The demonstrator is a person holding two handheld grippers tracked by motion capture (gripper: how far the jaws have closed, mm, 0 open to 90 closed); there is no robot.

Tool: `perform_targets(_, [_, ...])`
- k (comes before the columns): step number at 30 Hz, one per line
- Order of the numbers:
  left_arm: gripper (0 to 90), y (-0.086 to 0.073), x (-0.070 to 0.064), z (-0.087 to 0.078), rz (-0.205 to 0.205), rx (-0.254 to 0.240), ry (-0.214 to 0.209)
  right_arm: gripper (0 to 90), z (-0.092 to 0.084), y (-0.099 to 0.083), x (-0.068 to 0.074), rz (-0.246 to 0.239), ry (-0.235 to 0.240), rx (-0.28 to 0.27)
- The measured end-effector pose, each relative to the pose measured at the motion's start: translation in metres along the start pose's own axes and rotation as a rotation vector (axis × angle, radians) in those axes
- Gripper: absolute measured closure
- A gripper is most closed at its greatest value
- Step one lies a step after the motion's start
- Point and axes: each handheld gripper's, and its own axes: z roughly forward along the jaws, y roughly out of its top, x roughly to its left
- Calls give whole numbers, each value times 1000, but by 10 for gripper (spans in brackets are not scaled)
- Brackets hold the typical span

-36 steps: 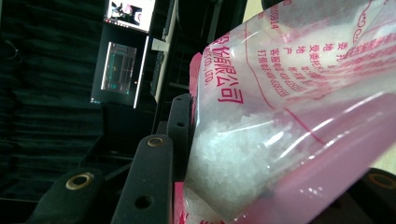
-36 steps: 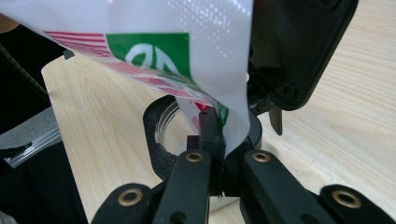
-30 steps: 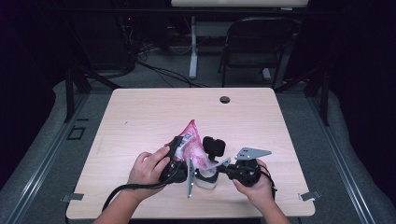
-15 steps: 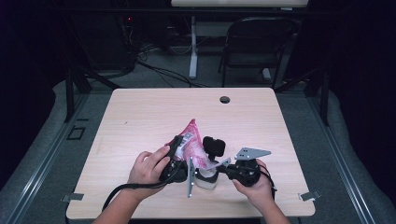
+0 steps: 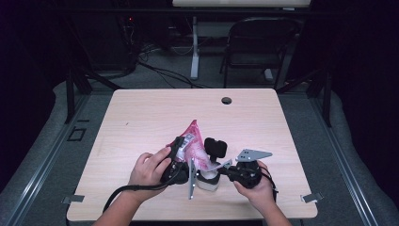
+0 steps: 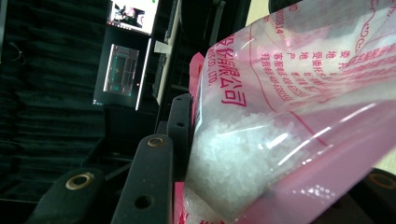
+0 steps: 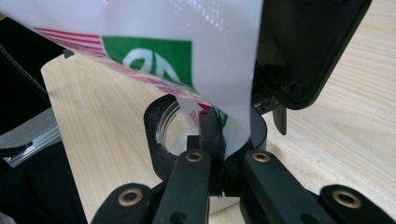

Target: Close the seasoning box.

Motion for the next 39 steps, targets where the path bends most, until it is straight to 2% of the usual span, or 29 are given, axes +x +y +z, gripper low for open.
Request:
perform_targets(21, [714,0,2,0,-1,3,-1,900,-1,0,-1,7,3,-5])
perform_targets(26, [714,-7,0,2,-35,16,-18,900,-5,2,0,1,-2,-20])
perform_targets(39, [715,-21,-6,3,-82,44,-49,900,-6,5,6,-29,-5,-22])
